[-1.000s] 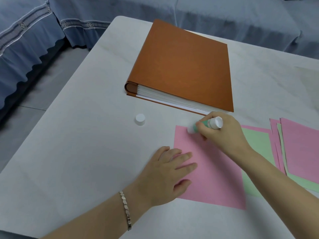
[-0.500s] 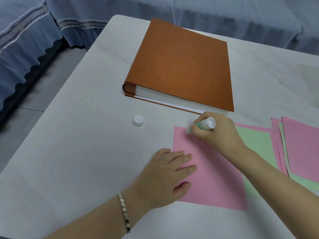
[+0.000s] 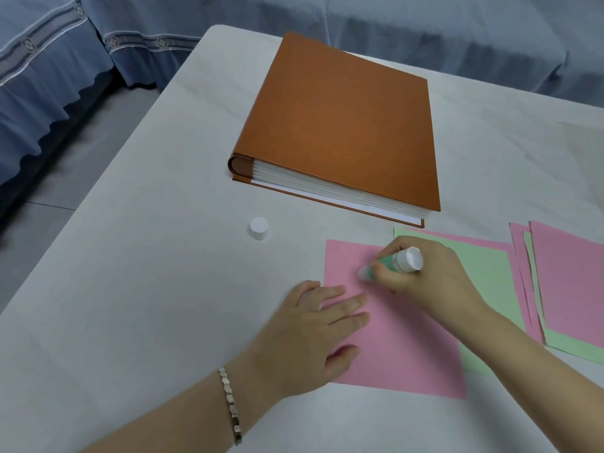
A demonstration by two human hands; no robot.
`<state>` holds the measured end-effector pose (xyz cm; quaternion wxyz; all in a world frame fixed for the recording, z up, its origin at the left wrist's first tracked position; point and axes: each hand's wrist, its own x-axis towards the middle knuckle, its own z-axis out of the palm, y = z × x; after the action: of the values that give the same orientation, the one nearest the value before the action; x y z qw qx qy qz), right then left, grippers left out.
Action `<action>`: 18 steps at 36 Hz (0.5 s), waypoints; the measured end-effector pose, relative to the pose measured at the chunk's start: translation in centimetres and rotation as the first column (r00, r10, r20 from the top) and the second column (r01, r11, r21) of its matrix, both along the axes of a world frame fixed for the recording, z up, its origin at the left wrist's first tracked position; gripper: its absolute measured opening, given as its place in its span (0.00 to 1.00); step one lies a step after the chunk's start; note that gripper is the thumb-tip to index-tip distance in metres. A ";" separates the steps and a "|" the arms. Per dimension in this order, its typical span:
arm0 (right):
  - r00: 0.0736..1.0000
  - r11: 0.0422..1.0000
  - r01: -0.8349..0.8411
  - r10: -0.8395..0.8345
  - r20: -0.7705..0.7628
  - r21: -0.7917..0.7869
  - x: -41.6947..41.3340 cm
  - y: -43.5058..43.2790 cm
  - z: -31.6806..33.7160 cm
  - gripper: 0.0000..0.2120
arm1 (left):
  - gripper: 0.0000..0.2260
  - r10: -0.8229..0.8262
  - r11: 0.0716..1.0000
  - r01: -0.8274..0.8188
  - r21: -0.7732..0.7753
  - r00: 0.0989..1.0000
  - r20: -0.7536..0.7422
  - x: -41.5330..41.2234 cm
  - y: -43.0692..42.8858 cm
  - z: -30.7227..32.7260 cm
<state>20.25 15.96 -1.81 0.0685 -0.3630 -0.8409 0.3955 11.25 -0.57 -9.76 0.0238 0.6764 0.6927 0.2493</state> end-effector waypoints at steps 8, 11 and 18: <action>0.995 0.995 0.084 -0.082 -0.053 0.055 -2.2 1.1 -0.6 0.04 | 0.16 0.005 1.000 -0.005 -0.008 1.000 0.004 0.1 0.0 0.3; 0.992 0.992 0.107 -0.103 -0.077 0.060 -2.0 1.3 -0.2 0.03 | 0.16 0.019 1.000 -0.019 0.002 1.000 0.011 0.3 0.2 0.3; 1.000 1.000 0.017 -0.017 0.016 -0.006 1.7 -0.3 1.2 0.05 | 0.16 0.023 0.999 -0.023 0.022 1.000 -0.008 0.3 0.2 0.0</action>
<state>21.95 15.69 -0.65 0.0641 -0.3733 -0.8371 0.3947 11.56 -0.36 -9.80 0.0107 0.6695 0.6979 0.2542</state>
